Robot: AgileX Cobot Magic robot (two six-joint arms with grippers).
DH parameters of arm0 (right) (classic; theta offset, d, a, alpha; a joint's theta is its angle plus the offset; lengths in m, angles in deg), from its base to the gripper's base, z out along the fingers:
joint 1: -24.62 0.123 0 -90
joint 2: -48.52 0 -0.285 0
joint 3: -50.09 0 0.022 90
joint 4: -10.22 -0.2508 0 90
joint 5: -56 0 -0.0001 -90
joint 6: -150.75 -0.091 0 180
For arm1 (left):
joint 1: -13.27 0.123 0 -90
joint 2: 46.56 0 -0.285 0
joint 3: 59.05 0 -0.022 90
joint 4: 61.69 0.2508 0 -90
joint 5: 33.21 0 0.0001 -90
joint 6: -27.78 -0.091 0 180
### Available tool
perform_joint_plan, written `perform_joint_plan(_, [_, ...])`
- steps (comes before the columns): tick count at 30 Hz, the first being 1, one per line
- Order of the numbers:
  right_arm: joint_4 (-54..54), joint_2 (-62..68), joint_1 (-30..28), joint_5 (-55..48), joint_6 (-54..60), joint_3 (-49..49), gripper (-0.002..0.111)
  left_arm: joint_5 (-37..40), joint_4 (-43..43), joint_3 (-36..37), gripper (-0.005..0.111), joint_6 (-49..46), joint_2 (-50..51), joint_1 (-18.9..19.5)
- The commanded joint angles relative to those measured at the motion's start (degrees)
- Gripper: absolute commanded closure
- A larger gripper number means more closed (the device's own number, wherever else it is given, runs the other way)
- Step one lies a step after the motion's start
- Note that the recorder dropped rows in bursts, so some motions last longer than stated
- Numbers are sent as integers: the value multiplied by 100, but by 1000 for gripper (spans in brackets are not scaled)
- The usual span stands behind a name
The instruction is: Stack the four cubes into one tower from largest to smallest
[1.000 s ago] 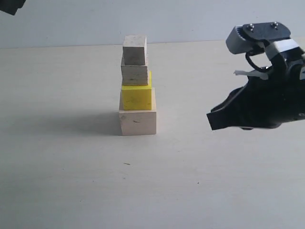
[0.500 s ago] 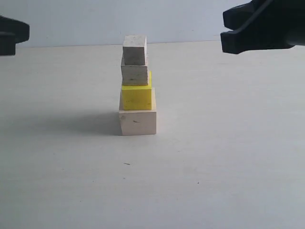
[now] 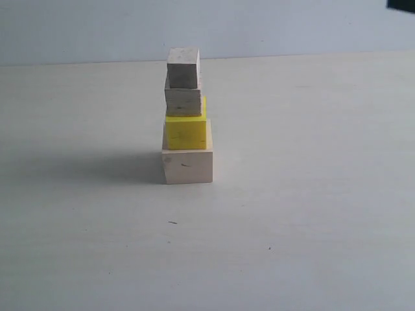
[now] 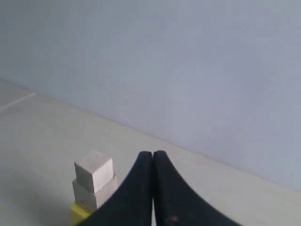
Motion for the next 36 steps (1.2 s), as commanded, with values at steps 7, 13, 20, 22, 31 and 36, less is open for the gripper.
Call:
perform_joint_plan(7, [646, -1615, -12, 345, 52, -46, 108, -259, 244, 80, 107, -180, -1150, 16])
perform_joint_plan(13, [829, -2451, -12, 292, 52, -46, 108, -192, 427, 92, 107, -180, -1343, 16])
perform_joint_plan(20, [833, -2788, -12, -451, 42, -46, 108, -610, 503, 735, 107, -132, -1333, 16])
perform_joint_plan(22, [823, -2788, -12, -637, 29, -46, 108, -652, 503, 818, 107, -132, -1333, 16])
perform_joint_plan(31, [811, -2788, -12, -717, 29, -46, 108, -494, 503, 843, 107, -148, -1333, 16])
perform_joint_plan(36, [811, -2788, -12, -717, 29, -46, 108, -494, 515, 846, 107, -153, -1333, 16])
